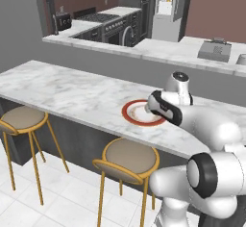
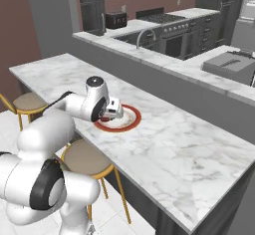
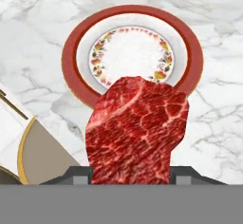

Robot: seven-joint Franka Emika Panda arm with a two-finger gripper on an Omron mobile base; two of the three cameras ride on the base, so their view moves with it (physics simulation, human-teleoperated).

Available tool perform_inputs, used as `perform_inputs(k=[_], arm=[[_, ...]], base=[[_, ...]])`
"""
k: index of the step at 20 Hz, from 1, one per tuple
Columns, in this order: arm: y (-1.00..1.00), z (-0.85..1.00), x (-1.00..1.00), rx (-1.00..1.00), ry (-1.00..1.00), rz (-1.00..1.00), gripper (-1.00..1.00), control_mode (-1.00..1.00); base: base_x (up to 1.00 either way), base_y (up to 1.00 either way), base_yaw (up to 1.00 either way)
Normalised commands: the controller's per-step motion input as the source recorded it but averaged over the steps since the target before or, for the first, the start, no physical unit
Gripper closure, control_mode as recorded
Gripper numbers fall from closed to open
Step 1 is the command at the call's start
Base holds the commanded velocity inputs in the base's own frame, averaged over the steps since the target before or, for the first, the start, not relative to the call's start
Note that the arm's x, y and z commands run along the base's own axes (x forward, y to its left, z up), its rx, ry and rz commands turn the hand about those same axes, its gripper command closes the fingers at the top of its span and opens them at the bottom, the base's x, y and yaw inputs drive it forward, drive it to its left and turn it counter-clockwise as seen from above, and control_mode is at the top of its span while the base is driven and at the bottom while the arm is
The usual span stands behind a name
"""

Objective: Take the cheese, steak, and corn from the fridge and place them on the plate on the dining counter to create an appetizer plate.

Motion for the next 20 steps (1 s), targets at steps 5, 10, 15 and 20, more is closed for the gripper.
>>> perform_inputs(k=[5, 10, 15, 20], arm=[[0.0, -0.5, 0.31, 0.0, 0.0, 0.01, 1.0, -1.0], [-0.06, -0.39, 0.3, 0.0, -0.03, 0.0, 1.0, -1.0], [-0.05, -0.34, 0.29, 0.0, -0.05, 0.0, 1.0, -1.0], [-0.01, -0.28, 0.44, 0.0, -0.09, 0.0, -1.0, -1.0]], base=[[0.0, 0.0, 0.0], [0.0, 0.0, 0.0], [0.0, 0.0, 0.0], [0.0, 0.0, 0.0]])
